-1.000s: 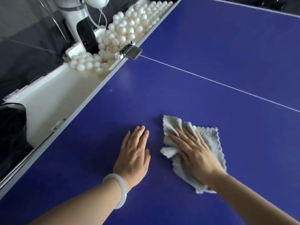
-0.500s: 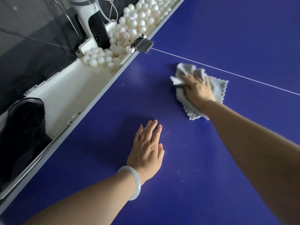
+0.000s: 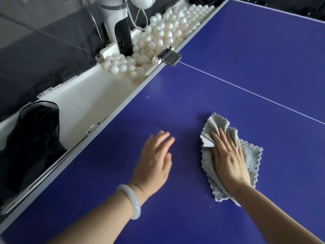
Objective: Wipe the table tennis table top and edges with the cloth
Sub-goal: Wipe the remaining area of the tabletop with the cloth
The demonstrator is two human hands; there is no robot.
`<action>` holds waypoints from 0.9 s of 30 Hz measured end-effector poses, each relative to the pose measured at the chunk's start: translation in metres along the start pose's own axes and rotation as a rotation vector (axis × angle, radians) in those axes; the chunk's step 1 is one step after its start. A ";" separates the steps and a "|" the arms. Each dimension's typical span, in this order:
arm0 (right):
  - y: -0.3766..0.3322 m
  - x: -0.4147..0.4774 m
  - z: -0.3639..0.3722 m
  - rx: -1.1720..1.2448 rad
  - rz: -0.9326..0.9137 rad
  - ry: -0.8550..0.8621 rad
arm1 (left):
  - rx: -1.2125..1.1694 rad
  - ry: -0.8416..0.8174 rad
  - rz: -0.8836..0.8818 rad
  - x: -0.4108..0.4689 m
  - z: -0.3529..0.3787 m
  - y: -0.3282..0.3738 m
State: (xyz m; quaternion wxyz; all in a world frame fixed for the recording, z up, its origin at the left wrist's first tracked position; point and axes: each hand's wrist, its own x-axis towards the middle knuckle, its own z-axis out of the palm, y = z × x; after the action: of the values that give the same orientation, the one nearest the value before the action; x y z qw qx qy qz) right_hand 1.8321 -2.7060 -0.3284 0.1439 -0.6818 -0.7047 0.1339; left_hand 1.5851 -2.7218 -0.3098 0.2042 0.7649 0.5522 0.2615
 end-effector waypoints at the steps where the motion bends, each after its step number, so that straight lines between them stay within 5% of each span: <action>1: 0.000 0.000 0.000 0.000 0.001 0.007 | 0.103 0.033 -0.006 0.000 -0.012 -0.016; 5: -0.001 0.010 -0.001 0.027 0.029 0.040 | 0.312 -0.008 -0.197 0.003 -0.055 -0.082; 12: -0.043 0.066 0.014 0.023 0.221 0.133 | 0.339 -0.012 -0.200 0.003 -0.058 -0.106; 18: -0.084 0.052 0.046 0.002 -0.381 -0.065 | 0.345 -0.029 -0.213 0.004 -0.058 -0.107; 23: -0.038 0.143 0.029 -0.081 0.198 0.115 | 0.349 -0.035 -0.217 0.005 -0.059 -0.108; 27: -0.050 0.235 0.028 -0.008 0.315 0.137 | 0.339 -0.024 -0.223 0.003 -0.058 -0.110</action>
State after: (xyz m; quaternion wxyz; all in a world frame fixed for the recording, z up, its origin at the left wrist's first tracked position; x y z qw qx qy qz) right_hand 1.7689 -2.4727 -0.3299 0.1662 -0.7918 -0.5782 0.1054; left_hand 1.4686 -2.6837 -0.3305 0.1066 0.7254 0.6672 0.1314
